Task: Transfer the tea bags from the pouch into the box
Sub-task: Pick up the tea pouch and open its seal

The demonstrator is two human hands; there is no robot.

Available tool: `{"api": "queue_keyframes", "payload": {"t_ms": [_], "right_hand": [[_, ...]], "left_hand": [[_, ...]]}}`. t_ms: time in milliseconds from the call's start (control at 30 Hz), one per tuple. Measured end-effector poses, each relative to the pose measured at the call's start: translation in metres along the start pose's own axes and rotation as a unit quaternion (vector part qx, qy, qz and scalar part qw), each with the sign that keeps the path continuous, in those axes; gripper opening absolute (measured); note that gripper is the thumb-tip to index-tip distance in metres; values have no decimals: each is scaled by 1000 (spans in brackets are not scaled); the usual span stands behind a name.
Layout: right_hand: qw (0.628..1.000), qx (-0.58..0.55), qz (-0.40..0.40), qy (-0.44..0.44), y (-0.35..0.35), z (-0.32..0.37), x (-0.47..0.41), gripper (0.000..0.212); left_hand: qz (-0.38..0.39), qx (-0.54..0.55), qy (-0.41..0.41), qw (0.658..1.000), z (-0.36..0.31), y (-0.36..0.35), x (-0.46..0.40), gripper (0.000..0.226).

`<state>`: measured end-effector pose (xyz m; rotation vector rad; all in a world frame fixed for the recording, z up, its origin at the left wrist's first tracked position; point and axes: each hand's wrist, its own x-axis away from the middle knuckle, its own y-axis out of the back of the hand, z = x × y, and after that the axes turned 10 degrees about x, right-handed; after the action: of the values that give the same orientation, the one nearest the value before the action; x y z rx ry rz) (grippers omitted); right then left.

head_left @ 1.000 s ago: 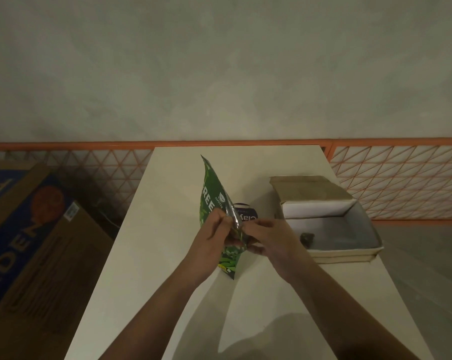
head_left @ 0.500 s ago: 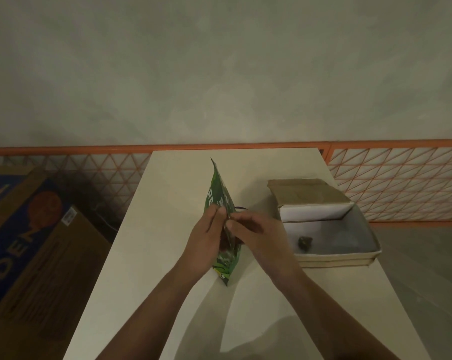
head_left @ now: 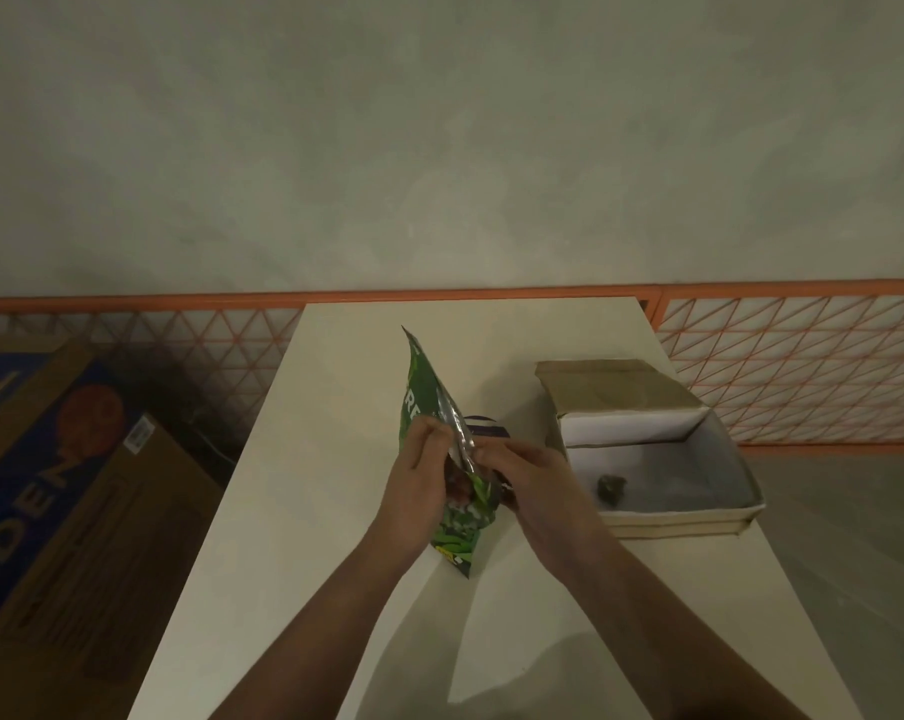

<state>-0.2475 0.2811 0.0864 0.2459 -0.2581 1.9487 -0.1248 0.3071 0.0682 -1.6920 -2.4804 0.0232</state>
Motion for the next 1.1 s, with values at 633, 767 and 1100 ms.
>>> {"api": "queue_keyframes", "payload": {"t_ms": [633,767,1100], "right_hand": [[978,173,-53,101,-14,14,-6,20],[979,174,-58,90,-16,14,-9,28],[984,133,-77,87,-17,15,-16,12]], "left_hand": [[17,31,-24,999,0,9,-11,32],[-6,24,-10,1000,-4,9,-14,32],[32,17,17,999,-12,17,-25,35]]}}
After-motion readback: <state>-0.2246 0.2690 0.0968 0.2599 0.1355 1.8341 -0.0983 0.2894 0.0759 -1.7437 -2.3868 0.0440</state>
